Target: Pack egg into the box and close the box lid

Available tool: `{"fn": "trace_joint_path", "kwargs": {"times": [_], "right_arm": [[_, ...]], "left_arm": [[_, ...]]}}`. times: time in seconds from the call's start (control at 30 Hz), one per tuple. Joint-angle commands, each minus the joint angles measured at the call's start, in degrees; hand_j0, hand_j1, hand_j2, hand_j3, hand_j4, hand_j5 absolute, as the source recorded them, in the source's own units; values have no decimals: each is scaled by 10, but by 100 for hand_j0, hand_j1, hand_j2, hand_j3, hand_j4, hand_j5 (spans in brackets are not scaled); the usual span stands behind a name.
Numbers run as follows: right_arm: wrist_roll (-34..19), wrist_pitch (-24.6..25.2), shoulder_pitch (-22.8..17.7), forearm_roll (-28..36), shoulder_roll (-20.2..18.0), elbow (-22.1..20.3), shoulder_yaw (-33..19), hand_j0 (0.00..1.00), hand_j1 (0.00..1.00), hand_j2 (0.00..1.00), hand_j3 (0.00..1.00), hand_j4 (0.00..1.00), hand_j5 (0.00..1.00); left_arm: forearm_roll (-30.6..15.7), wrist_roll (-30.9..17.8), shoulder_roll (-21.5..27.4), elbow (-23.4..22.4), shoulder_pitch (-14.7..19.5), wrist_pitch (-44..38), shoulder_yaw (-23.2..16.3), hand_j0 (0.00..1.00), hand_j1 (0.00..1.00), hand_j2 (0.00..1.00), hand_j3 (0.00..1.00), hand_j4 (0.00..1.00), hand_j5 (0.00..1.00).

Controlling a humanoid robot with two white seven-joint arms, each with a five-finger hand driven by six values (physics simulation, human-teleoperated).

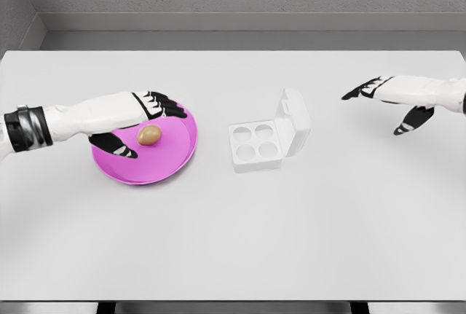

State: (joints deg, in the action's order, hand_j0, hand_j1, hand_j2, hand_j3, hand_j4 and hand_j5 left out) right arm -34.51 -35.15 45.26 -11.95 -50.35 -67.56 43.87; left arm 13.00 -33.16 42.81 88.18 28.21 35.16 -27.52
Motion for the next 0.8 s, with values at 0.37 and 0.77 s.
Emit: {"fn": "trace_joint_path", "kwargs": {"times": [0.37, 0.77], "right_arm": [[-5, 1, 8, 19, 3, 33, 5, 100, 100, 100, 100, 100, 100], [-5, 1, 1, 19, 2, 44, -8, 100, 100, 100, 100, 100, 100]], "left_arm": [[47, -18, -32, -72, 23, -2, -3, 100, 100, 100, 100, 100, 100], [59, -18, -60, -115, 34, -2, -3, 100, 100, 100, 100, 100, 100]]}}
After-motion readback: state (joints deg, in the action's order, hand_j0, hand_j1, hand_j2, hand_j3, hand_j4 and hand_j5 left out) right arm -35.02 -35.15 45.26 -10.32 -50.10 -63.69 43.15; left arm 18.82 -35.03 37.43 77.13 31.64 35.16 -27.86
